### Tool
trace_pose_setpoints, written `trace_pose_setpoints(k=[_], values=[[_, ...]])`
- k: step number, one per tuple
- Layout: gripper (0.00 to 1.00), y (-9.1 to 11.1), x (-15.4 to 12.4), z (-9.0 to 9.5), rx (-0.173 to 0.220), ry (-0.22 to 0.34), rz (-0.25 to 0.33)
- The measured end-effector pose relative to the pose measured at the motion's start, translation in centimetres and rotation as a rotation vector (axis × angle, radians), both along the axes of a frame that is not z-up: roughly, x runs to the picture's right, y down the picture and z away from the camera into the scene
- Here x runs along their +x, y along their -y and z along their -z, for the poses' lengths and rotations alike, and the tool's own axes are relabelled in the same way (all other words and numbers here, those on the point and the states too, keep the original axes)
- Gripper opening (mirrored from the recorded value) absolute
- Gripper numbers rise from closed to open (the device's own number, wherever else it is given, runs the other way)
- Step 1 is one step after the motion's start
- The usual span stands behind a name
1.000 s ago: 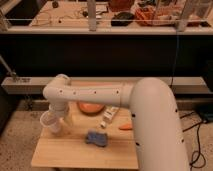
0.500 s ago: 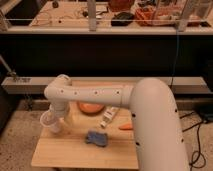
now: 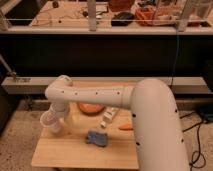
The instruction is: Place the ceramic cup in the ceramic bowl
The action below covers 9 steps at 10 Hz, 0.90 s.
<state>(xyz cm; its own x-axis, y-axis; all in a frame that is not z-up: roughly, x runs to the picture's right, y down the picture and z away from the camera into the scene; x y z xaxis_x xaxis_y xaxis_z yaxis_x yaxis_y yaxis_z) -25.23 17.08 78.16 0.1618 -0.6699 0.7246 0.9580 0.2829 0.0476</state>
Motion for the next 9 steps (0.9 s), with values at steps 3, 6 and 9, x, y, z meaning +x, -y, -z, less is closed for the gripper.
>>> trace_pose_setpoints(k=[3,6,9], values=[[0.53,-0.1,-0.1,-0.1,0.0,0.005,-0.003],[0.23,0.3,0.1,0.2,0.001,0.01,-0.004],[0.04,1.7,1.0,0.6,0.003,0.007,-0.023]])
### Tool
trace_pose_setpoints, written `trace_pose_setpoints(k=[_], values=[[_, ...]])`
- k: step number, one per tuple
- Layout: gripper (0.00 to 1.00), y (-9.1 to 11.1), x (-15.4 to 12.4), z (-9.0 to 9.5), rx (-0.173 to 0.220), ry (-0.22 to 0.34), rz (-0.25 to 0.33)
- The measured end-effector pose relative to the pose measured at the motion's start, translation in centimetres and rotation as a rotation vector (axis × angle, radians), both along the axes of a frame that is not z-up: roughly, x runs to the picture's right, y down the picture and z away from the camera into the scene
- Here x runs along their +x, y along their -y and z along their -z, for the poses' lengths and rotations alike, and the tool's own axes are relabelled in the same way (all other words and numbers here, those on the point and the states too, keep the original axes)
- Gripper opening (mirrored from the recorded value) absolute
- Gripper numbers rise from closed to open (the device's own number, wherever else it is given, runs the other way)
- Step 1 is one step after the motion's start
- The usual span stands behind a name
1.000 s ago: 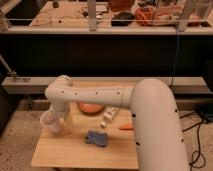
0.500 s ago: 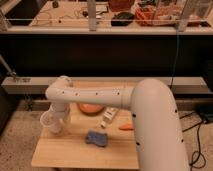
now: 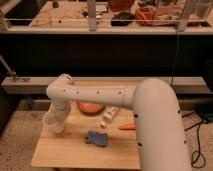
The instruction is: Place the ceramic cup in the ceramic bowl
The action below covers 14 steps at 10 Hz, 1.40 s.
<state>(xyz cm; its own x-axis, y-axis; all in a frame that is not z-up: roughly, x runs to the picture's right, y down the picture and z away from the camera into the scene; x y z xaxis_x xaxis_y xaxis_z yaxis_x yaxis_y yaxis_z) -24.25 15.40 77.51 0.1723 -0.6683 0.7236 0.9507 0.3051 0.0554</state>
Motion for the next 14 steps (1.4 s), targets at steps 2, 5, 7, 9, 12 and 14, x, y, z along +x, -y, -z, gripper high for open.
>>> trace_pose_setpoints(k=[2,5,7,9,12,14], values=[[0.04,1.6,2.3,0.2,0.0,-0.009,-0.029],[0.04,3.4,3.8,0.3,-0.001,-0.021,-0.061],[0.04,4.4,4.2,-0.3,-0.005,-0.035,-0.082],[0.04,5.5,6.1,-0.8,-0.008,-0.046,-0.104],[0.04,7.3,8.0,-1.8,-0.01,-0.067,-0.142],[0.04,8.2,9.1,-2.4,-0.008,-0.082,-0.166]])
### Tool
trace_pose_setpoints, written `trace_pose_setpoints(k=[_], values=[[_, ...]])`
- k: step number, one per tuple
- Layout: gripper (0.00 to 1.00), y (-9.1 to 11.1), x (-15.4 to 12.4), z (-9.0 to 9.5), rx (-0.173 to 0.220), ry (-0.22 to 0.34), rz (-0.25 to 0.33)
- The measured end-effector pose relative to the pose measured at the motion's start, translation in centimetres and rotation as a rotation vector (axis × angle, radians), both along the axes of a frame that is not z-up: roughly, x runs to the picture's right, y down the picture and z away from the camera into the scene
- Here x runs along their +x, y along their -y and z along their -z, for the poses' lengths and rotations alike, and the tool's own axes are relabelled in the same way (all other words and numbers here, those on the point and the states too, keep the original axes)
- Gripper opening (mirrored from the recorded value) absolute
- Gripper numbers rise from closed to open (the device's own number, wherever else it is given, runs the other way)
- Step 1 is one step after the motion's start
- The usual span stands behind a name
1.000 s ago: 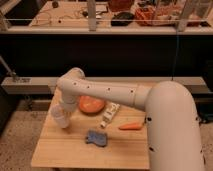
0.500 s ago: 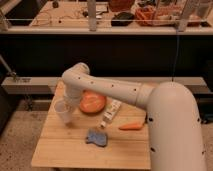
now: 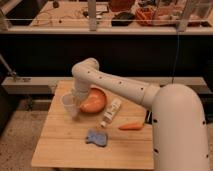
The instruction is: Place the ceramic cup in the ceramic bowl
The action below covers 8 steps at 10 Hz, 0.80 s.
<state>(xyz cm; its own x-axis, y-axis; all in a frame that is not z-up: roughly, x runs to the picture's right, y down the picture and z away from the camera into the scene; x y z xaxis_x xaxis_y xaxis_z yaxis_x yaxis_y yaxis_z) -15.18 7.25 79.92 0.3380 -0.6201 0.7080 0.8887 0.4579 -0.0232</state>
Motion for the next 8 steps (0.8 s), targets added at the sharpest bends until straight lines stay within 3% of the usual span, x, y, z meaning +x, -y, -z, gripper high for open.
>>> trace_pose_setpoints(k=[8], values=[[0.04,2.1,3.3,-2.9,0.001,-0.039,-0.082]])
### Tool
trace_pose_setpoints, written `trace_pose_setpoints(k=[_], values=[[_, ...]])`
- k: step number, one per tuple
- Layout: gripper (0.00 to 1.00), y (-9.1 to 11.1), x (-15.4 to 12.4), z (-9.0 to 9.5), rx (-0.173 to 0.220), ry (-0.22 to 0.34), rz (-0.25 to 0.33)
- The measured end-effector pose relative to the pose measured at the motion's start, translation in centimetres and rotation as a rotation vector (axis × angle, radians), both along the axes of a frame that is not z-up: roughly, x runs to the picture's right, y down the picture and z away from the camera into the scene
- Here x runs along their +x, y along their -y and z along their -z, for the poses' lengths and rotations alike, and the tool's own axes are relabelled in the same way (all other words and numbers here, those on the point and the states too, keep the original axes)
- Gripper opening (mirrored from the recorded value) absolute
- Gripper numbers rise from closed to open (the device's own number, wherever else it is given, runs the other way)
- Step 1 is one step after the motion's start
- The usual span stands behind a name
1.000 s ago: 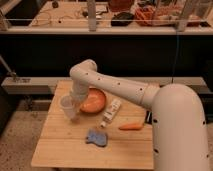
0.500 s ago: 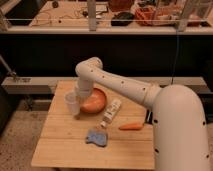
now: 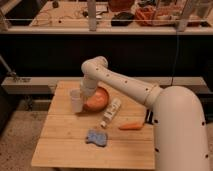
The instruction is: Place the ceramic cup in the ceramic bowl
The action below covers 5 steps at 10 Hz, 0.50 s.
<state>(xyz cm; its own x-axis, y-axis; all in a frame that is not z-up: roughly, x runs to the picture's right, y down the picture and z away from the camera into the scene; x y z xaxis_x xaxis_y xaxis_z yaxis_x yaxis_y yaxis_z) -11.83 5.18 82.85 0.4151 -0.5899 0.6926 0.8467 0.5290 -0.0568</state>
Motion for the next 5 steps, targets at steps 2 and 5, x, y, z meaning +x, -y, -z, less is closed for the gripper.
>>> trace_pose_setpoints(k=[2,5], values=[[0.04,0.6,1.9,-0.6,0.0,-0.017,-0.031],[0.04,1.1,3.3,-1.0,0.002,-0.028,-0.056]])
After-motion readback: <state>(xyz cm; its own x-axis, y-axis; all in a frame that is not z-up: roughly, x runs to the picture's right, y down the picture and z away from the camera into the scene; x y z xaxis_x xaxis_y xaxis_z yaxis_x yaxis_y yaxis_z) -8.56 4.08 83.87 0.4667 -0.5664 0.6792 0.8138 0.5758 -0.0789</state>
